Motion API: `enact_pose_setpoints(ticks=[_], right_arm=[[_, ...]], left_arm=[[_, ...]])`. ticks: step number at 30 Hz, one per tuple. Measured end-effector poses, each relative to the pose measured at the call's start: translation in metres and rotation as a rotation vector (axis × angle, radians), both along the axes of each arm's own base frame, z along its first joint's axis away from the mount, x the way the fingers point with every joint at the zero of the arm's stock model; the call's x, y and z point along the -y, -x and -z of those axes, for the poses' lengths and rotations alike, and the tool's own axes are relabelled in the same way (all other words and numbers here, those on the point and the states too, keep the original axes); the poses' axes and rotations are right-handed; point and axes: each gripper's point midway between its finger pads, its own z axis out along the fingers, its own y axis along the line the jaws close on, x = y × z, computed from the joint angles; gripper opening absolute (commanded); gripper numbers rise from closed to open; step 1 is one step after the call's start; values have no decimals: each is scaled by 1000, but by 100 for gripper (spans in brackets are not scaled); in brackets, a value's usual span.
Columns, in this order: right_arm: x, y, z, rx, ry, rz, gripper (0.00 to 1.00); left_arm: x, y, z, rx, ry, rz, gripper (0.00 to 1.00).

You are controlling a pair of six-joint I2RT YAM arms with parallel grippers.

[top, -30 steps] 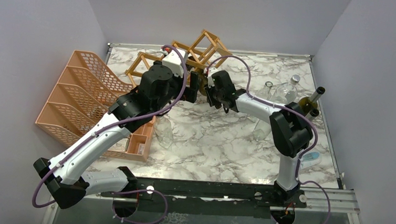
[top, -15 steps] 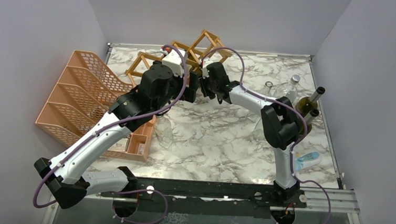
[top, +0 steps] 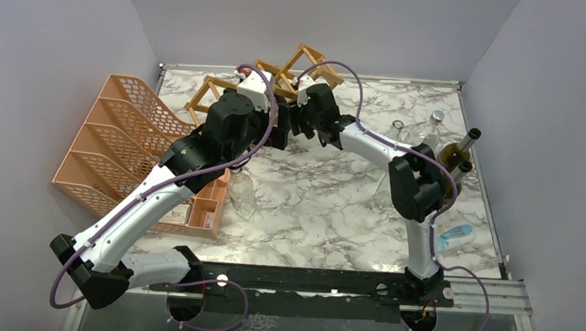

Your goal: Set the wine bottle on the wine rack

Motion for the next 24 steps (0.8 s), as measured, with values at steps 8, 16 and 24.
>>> enact_pose_setpoints(ticks=[8, 16, 24], right_arm=[[14, 24, -38, 6, -40, 3, 68], [24, 73, -128, 20, -196, -52, 68], [35, 152, -101, -199, -284, -153, 67]], left_arm=[[-3, -1, -23, 44, 19, -4, 99], [-9, 2, -43, 94, 25, -1, 99], [-24, 21, -65, 154, 64, 6, 99]])
